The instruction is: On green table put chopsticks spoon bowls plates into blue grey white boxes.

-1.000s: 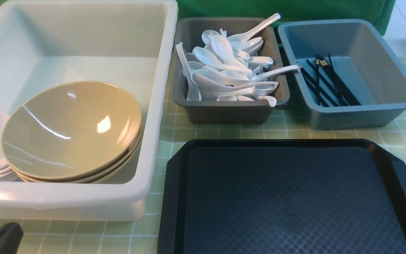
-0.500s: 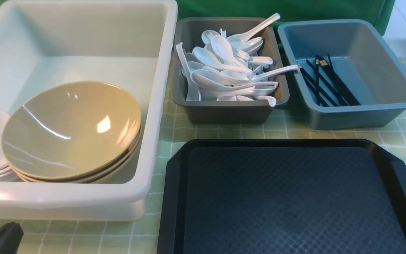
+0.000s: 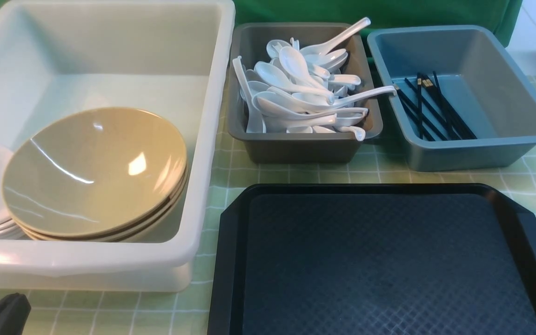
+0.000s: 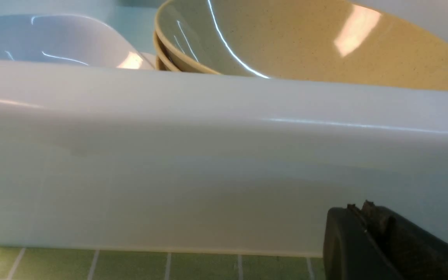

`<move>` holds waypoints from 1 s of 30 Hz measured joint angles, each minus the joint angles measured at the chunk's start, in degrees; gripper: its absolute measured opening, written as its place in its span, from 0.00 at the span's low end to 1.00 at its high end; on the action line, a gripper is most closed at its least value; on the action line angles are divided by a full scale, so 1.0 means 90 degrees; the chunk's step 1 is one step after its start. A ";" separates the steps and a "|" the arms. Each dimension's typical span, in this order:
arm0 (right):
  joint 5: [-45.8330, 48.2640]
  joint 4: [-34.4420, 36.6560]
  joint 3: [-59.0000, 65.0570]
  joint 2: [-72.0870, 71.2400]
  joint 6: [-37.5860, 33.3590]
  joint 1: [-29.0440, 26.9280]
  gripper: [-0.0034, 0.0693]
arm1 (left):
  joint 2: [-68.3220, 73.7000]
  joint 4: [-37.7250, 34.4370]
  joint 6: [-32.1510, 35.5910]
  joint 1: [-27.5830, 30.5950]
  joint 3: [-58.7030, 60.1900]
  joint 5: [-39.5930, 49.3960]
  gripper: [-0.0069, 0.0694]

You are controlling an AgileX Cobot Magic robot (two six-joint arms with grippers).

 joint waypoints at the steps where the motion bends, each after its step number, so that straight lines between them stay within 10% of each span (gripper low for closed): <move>1: -0.0115 -0.0165 0.0206 -0.0094 0.0113 -0.0097 0.15 | 0.0000 0.0000 0.0000 0.0000 0.0000 0.0000 0.09; 30: -0.1226 -0.0417 0.1731 -0.0182 0.0219 -0.0212 0.18 | 0.0000 -0.0022 0.0000 0.0000 0.0000 0.0000 0.09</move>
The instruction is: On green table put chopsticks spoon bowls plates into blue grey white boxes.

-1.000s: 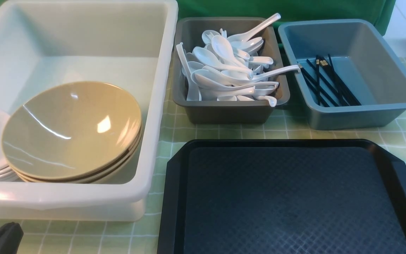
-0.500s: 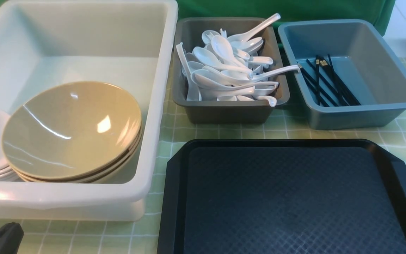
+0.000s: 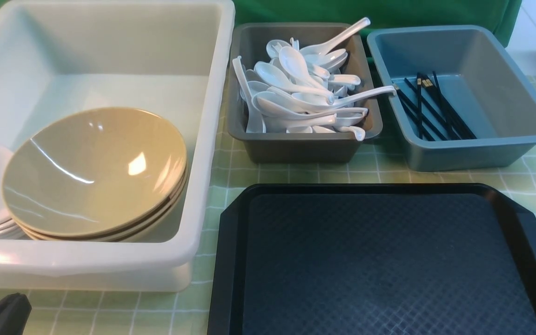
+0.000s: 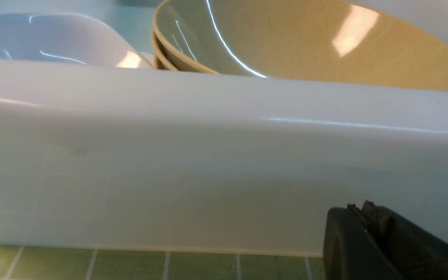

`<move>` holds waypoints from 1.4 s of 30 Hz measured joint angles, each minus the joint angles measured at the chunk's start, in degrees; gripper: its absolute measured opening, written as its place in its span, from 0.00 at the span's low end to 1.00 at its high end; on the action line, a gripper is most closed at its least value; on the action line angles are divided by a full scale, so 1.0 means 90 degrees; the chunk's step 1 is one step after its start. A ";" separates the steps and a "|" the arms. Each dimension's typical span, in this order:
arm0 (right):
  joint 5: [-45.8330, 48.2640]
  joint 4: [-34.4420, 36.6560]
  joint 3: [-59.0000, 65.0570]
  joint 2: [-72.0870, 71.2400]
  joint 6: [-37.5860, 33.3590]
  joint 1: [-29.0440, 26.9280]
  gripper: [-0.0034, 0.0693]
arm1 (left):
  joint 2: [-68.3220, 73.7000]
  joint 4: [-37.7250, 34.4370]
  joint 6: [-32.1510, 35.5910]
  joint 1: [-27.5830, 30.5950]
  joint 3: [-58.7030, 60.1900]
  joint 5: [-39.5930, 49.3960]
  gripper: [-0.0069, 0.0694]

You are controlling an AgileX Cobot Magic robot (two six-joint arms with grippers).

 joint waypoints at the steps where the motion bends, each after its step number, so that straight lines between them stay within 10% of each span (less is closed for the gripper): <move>1: 0.0000 0.0000 0.0000 0.0000 0.0000 0.0000 0.18 | 0.0000 0.0000 0.0000 0.0000 0.0000 0.0000 0.09; 42: 0.0000 0.0000 0.0005 0.0000 0.0000 0.0000 0.22 | 0.0000 -0.0007 0.0019 0.0000 0.0012 -0.0137 0.09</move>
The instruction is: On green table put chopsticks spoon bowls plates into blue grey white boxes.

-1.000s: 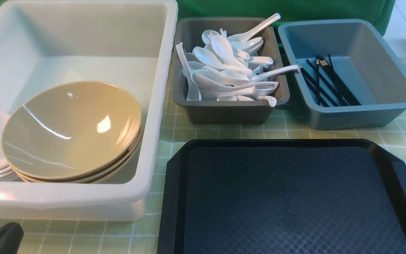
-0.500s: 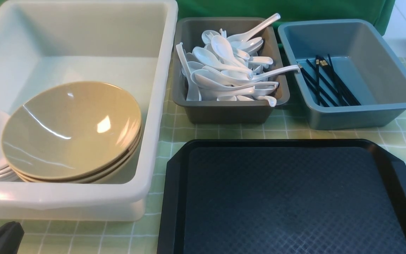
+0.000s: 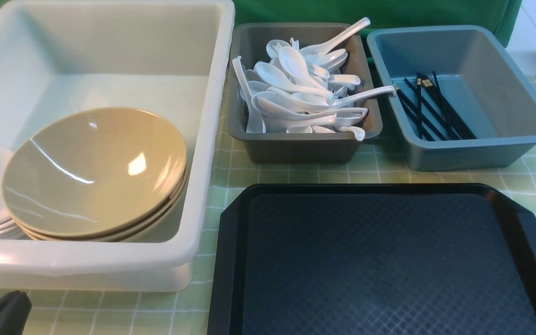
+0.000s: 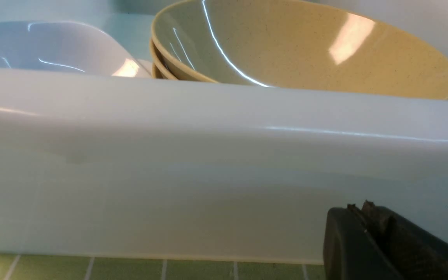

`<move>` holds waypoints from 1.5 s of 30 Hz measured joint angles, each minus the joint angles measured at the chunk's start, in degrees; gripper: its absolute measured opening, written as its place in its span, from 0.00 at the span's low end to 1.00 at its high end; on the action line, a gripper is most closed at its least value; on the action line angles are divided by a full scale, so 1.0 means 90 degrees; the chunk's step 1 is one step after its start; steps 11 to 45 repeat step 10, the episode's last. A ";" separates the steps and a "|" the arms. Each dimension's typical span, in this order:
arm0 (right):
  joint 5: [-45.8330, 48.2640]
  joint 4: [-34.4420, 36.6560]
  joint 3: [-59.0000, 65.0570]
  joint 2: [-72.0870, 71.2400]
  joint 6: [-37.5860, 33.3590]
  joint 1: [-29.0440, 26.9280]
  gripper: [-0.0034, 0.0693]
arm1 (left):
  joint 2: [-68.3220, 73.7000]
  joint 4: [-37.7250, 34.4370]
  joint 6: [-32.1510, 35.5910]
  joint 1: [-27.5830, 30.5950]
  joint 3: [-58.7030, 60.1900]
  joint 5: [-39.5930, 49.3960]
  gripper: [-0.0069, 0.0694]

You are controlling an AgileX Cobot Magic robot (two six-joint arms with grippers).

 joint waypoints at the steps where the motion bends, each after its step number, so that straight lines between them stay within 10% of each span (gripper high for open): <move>1: 0.0000 0.0000 0.0000 0.0000 0.0000 0.0000 0.22 | 0.0000 0.0000 0.0000 0.0000 0.0000 0.0000 0.09; 45: 0.0000 0.0000 0.0000 0.0000 0.0000 0.0000 0.23 | 0.0000 0.0000 0.0000 0.0000 0.0006 0.0000 0.09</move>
